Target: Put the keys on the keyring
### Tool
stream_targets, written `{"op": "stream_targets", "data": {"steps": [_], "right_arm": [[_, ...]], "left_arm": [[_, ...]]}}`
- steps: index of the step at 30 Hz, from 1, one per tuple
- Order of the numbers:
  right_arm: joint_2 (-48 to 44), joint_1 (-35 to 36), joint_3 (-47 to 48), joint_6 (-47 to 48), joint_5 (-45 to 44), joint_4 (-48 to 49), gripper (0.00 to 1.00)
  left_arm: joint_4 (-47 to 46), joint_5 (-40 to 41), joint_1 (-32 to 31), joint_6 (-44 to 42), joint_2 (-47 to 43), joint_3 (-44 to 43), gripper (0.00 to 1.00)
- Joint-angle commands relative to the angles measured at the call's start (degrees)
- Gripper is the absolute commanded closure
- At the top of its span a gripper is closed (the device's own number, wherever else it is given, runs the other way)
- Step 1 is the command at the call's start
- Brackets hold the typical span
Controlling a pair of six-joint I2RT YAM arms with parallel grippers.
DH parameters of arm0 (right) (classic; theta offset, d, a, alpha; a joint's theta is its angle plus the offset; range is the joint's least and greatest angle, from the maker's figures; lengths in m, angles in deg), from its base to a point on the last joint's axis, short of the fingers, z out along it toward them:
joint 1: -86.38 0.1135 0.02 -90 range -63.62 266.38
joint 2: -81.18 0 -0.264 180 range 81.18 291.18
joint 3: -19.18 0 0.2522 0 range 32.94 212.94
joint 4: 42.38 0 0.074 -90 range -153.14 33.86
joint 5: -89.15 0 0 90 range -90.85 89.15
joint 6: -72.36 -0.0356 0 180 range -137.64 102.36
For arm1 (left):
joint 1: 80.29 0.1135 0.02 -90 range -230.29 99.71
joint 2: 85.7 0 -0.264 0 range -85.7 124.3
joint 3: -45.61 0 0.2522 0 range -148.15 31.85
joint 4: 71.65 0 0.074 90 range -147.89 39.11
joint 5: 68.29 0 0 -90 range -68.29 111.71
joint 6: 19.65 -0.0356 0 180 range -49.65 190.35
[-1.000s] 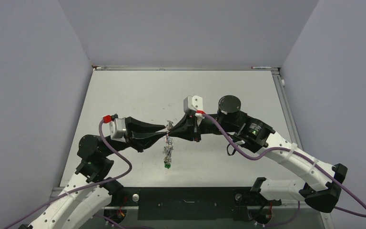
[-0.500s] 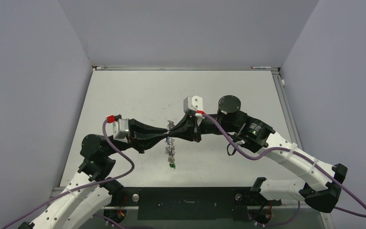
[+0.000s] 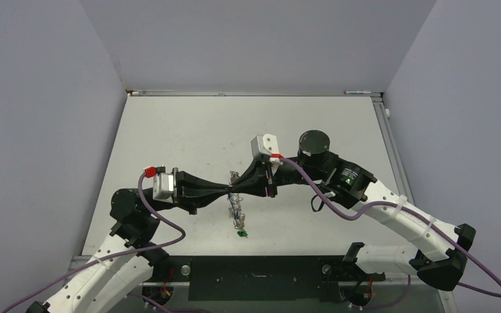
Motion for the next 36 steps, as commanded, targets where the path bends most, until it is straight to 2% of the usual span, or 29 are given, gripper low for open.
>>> {"op": "stream_targets", "data": {"steps": [1, 5, 11, 17, 23, 30, 36], "right_arm": [[-0.8, -0.1, 1.1, 0.0, 4.0, 5.1, 0.95], [-0.3, -0.1, 1.3, 0.1, 5.2, 4.7, 0.95], [-0.4, -0.1, 2.3, 2.1, 4.1, -0.2, 0.92], [-0.3, -0.1, 4.1, 5.0, 2.1, -5.9, 0.69], [-0.7, -0.1, 6.7, 8.1, -3.1, -12.3, 0.57], [2.8, 0.6, 11.6, 11.4, -11.4, -23.1, 0.55], [5.3, 4.2, 13.3, 13.5, -16.1, -25.5, 0.58]], "left_arm": [[-3.7, -1.9, 0.1, 0.2, 0.2, 0.6, 0.99], [-3.3, -1.7, 0.1, -0.5, 0.7, 0.2, 1.00], [10.4, -0.1, 0.1, -7.4, 1.0, -4.5, 1.00], [18.7, 1.0, 0.1, -11.2, 1.0, -7.2, 1.00], [22.7, 0.3, 0.1, -13.2, 1.2, -8.4, 1.00], [30.5, 1.2, 0.1, -17.2, 2.1, -11.0, 1.00], [36.6, 2.2, 0.1, -18.7, 3.1, -14.1, 1.00]]}}
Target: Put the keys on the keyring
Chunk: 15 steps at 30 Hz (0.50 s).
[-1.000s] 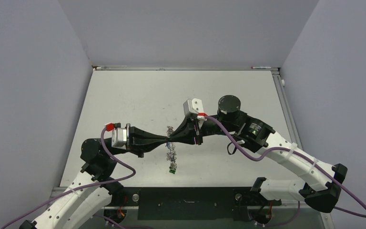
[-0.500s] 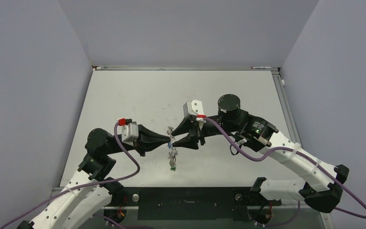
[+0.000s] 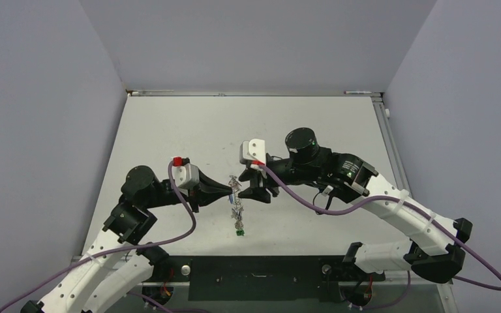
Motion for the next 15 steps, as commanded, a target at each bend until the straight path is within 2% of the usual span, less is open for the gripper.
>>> {"op": "stream_targets", "data": {"steps": [1, 15], "right_arm": [[2.2, 2.9, 3.3, 3.1, -4.7, -3.0, 0.59], [5.9, 5.4, 6.3, 5.2, -5.7, -4.2, 0.72]], "left_arm": [[3.3, 1.1, 0.1, -2.1, 0.3, -5.2, 1.00], [5.3, -0.9, 0.1, -2.2, 0.8, -5.9, 1.00]]}}
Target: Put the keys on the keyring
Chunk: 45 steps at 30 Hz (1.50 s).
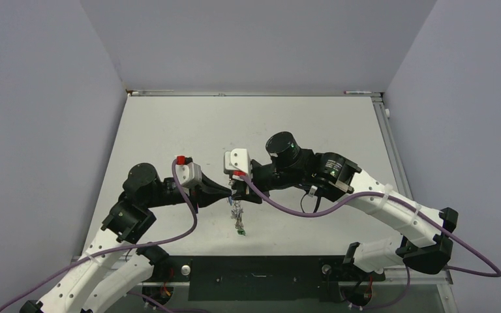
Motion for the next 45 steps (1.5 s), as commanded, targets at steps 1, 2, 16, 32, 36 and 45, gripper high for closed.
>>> {"op": "stream_targets", "data": {"steps": [1, 2, 16, 32, 36, 45], "right_arm": [[0.2, 0.6, 2.7, 1.0, -1.0, 0.4, 0.72], [0.3, 0.6, 2.7, 1.1, -1.0, 0.2, 0.73], [0.6, 0.7, 1.7, 2.2, -1.8, 0.0, 0.75], [0.9, 0.9, 0.9, 2.3, -0.7, 1.0, 0.78], [1.2, 1.1, 0.9, 2.3, -1.0, 1.0, 0.74], [1.4, 1.2, 1.1, 2.5, -0.6, 1.0, 0.85]], "left_arm": [[-1.6, -1.2, 0.1, -0.5, -0.2, -3.4, 1.00], [-1.6, -1.3, 0.1, -0.5, -0.2, -3.4, 1.00], [-3.1, -1.8, 0.1, -0.2, -0.6, -2.8, 1.00], [-3.9, -2.4, 0.1, 0.4, -0.5, -2.6, 1.00], [-3.9, -2.2, 0.1, 0.5, -0.6, -2.6, 1.00], [-3.7, -2.1, 0.1, 0.6, -0.9, -2.4, 1.00]]}}
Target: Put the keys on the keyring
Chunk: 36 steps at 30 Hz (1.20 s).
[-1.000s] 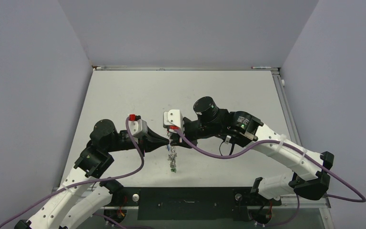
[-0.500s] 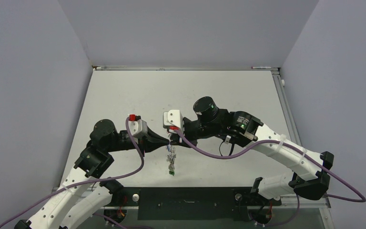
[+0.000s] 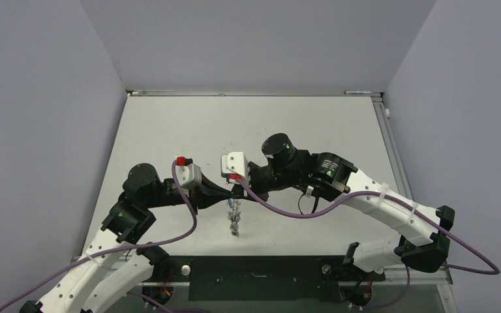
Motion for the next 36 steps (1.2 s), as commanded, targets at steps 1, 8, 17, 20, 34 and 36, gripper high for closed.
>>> {"op": "stream_targets", "data": {"steps": [1, 8, 17, 20, 34, 36], "right_arm": [[0.4, 0.4, 0.5, 0.6, 0.7, 2.5, 0.88], [-1.0, 0.4, -0.6, 0.2, 1.3, 4.0, 0.95], [-7.2, 0.3, -5.4, -3.3, 0.9, 15.6, 0.95], [-10.3, 0.2, -8.6, -4.9, 0.3, 21.4, 0.95], [-24.7, -0.3, -30.0, -15.5, -4.5, 54.1, 0.95], [-26.3, -0.4, -34.4, -18.9, -5.3, 63.5, 0.95]], "left_arm": [[-4.2, -0.8, 0.1, 0.3, -0.8, -2.4, 1.00], [-4.5, -0.9, 0.1, 0.4, -1.3, -2.4, 1.00], [-11.1, 0.5, 0.1, 1.9, -7.4, 0.2, 0.58], [-10.8, 2.2, 0.2, 2.0, -8.4, -0.4, 0.56], [-21.1, 4.6, 0.2, 9.1, -7.6, -0.2, 0.62], [-23.1, 4.5, 0.2, 10.1, -7.1, 0.1, 0.62]]}}
